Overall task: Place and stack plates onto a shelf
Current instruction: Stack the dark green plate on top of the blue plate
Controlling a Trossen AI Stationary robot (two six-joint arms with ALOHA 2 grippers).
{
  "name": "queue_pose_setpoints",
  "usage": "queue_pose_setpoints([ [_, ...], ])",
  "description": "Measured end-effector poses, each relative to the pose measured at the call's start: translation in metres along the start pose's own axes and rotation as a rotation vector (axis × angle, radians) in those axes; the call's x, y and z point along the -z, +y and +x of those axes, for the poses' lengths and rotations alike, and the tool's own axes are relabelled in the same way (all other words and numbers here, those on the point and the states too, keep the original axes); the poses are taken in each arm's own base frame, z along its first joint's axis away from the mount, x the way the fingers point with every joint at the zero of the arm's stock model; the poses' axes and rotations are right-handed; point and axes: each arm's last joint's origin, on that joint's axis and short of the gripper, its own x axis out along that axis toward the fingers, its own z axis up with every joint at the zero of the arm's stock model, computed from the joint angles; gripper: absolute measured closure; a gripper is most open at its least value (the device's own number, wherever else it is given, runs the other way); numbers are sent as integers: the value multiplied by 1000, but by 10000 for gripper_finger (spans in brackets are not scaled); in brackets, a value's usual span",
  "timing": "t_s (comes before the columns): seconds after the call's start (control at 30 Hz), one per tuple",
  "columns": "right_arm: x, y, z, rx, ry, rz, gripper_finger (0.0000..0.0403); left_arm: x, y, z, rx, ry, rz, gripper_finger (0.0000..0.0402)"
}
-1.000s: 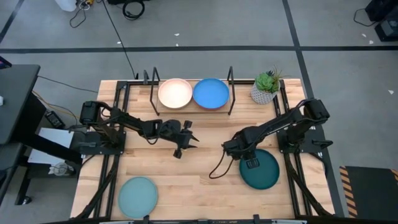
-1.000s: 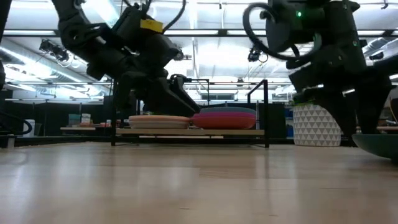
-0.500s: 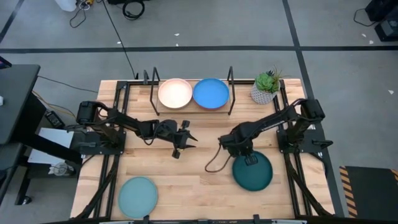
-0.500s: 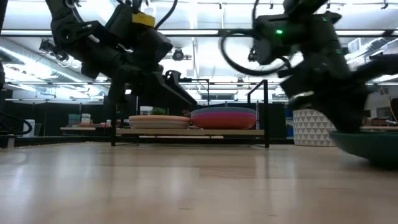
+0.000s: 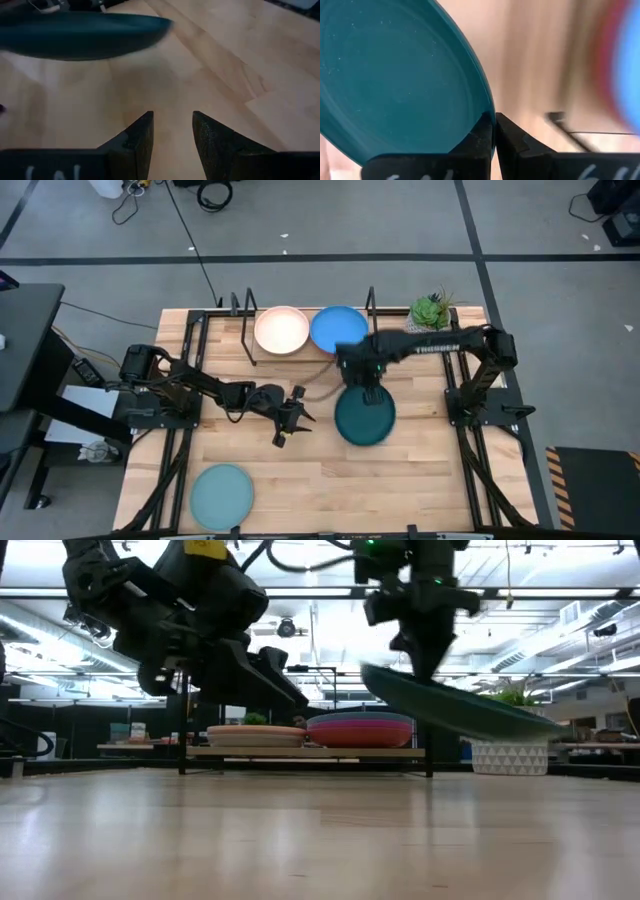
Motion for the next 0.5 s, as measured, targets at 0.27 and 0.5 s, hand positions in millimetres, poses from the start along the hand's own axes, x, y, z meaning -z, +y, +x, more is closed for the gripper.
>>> queue_pose_setpoints([
  [0.27,-8,-72,-50,106,-222,169,389,7,-22,-9,-6,-96,-39,259],
  [0.5,8,-135,-72,205,-363,313,389,13,-29,-12,-56,-92,-160,259],
])
